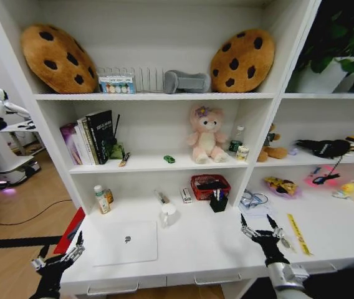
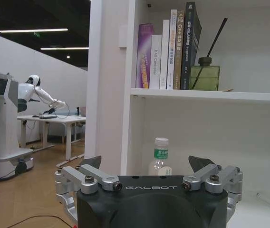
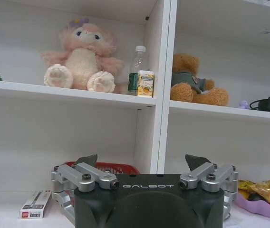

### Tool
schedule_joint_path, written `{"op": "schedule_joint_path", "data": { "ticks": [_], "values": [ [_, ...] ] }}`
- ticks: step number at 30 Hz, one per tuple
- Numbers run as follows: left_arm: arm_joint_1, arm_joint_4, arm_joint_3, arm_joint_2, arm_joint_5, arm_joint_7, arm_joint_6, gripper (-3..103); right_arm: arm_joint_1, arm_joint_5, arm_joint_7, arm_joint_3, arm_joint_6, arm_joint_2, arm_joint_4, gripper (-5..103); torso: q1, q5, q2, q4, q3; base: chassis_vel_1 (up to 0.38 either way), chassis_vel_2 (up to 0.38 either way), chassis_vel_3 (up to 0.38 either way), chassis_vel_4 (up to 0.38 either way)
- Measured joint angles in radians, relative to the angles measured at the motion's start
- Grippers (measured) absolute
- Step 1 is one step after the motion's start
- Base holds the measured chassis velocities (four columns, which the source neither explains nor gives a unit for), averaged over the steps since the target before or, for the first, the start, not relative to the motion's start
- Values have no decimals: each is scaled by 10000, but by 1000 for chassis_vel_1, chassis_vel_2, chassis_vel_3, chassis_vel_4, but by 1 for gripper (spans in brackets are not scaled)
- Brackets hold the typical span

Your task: Organize the objects on the table.

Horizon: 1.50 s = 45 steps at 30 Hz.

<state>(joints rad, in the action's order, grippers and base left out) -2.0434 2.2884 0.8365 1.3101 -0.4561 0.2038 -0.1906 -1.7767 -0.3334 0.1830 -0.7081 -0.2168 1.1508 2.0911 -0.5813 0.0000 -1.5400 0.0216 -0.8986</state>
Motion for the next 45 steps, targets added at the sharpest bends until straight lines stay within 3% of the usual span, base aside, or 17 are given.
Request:
{"op": "schedule_joint_path", "data": {
  "ticks": [45],
  "values": [
    [-1, 0, 0, 0, 0, 0, 0, 100, -2, 0, 0, 0, -1, 0, 0, 100, 4, 1, -3, 3, 0, 175, -168, -182, 184]
  ]
}}
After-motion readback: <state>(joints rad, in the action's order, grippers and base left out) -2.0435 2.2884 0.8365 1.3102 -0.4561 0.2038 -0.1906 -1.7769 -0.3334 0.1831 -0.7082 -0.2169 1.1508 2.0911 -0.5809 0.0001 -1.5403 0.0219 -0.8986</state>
